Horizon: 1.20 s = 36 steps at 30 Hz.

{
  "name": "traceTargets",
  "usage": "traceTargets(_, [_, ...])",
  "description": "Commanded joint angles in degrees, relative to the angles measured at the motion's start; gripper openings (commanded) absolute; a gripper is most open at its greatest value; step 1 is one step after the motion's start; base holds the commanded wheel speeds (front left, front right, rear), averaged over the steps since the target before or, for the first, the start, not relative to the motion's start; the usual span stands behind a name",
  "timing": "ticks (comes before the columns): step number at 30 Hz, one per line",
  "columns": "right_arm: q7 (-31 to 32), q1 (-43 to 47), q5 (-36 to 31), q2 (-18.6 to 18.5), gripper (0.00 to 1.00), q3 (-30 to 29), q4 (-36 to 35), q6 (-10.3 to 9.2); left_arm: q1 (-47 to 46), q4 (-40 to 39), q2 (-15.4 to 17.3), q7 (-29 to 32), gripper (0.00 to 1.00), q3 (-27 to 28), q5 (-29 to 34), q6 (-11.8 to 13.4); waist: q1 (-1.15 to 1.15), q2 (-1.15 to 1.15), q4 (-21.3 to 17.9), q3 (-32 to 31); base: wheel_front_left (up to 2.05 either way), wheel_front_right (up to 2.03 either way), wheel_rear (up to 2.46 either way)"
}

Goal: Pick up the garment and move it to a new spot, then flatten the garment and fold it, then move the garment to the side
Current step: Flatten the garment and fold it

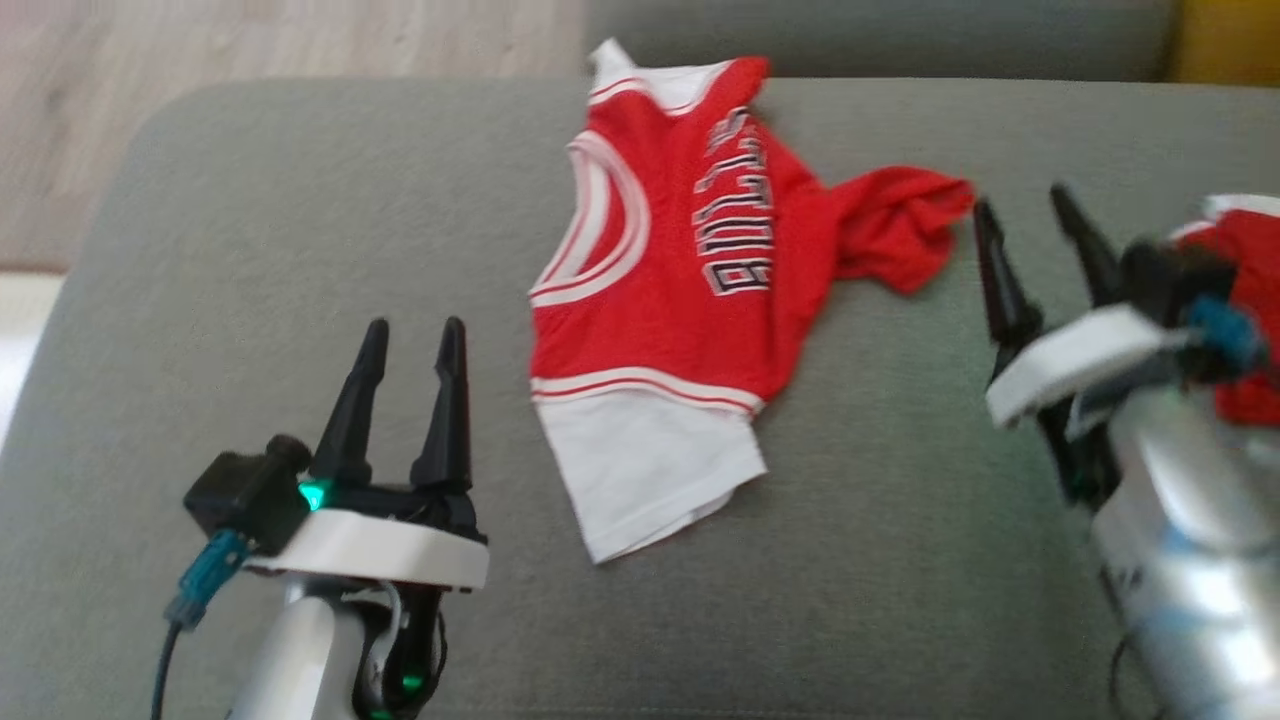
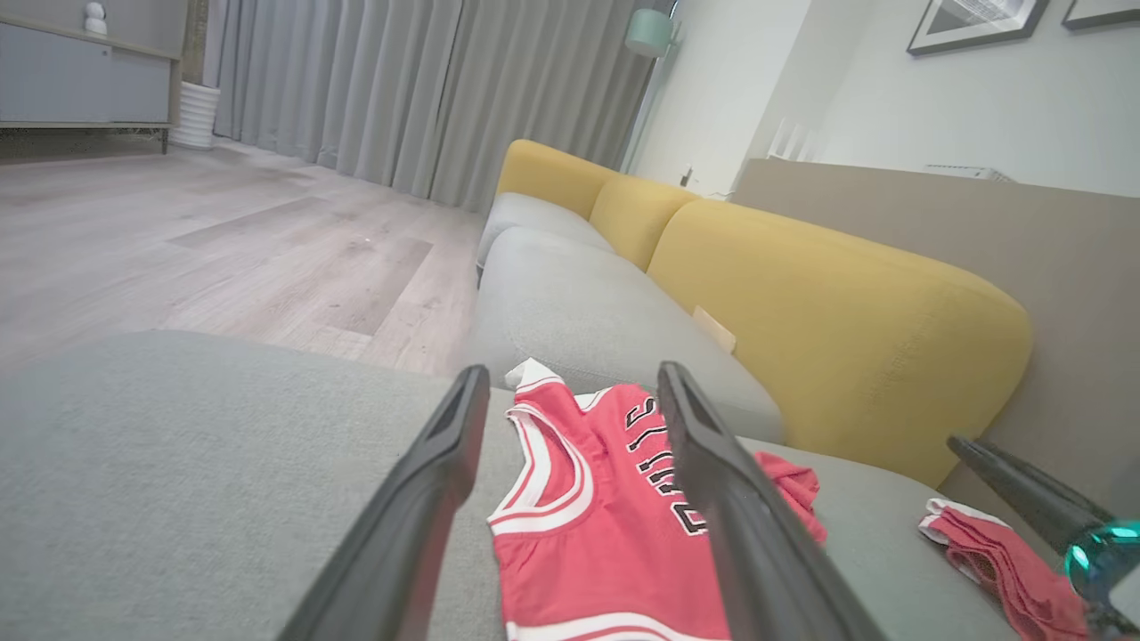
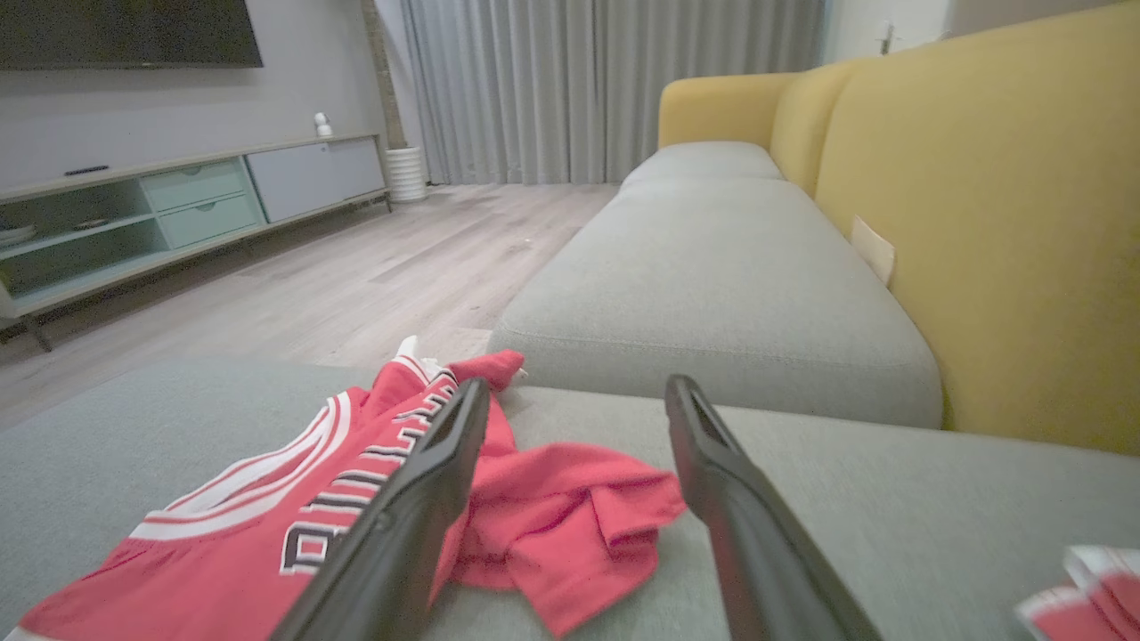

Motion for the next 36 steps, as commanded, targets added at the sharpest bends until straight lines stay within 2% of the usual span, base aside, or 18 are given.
traceTargets(1, [-0.63, 2.77, -1.68, 2.51, 1.00, -2.46, -4.91, -0.05, -1.08, -2.22, 0.22, -0.29, 1.00, 2.57, 0.62, -0.27, 0.00, 0.00, -3.84, -2.36, 0.00, 0.00, 0.00])
traceTargets(5, [-0.63, 12.34, -4.54, 7.48, 1.00, -9.66, -12.94, -0.05, -0.03, -2.31, 0.22, -0.29, 1.00, 3.59, 0.79, -0.10, 0.00, 0.00, -5.99, -3.45, 0.00, 0.00, 0.00])
traceTargets(8, [-0.62, 17.28, -6.46, 9.70, 1.00, -11.77, -17.18, -0.05, 0.35, -2.69, 0.22, -0.29, 1.00, 4.36, 0.55, 0.27, 0.00, 0.00, -7.25, -3.73, 0.00, 0.00, 0.00])
traceTargets(14, [1.61, 21.30, -8.14, 11.23, 1.00, -12.98, -22.63, -0.05, 0.41, -3.03, 0.22, -0.29, 1.00, 4.13, 0.88, -0.09, 0.00, 0.00, -8.09, -3.38, 0.00, 0.00, 0.00])
traceTargets(20, [3.70, 20.35, -8.74, 11.47, 1.00, -13.83, -25.29, -0.05, -0.43, -3.03, 0.22, -0.29, 1.00, 3.08, 1.30, -0.80, 0.00, 0.00, -7.14, -1.07, 0.00, 0.00, 0.00])
traceTargets(28, [7.58, 13.31, -10.07, 11.03, 1.00, -16.09, -23.26, -0.05, -2.49, -2.63, 0.22, -0.29, 1.00, 1.49, 1.29, -1.59, 0.00, 0.00, -3.57, 3.26, 0.00, 0.00, 0.00])
traceTargets(36, [13.57, 1.80, -10.64, 7.73, 1.00, -19.36, -11.68, -0.05, -4.93, -2.32, 0.22, -0.29, 1.00, -0.59, 0.56, -1.87, 0.00, 0.00, 1.38, 7.87, 0.00, 0.00, 0.00])
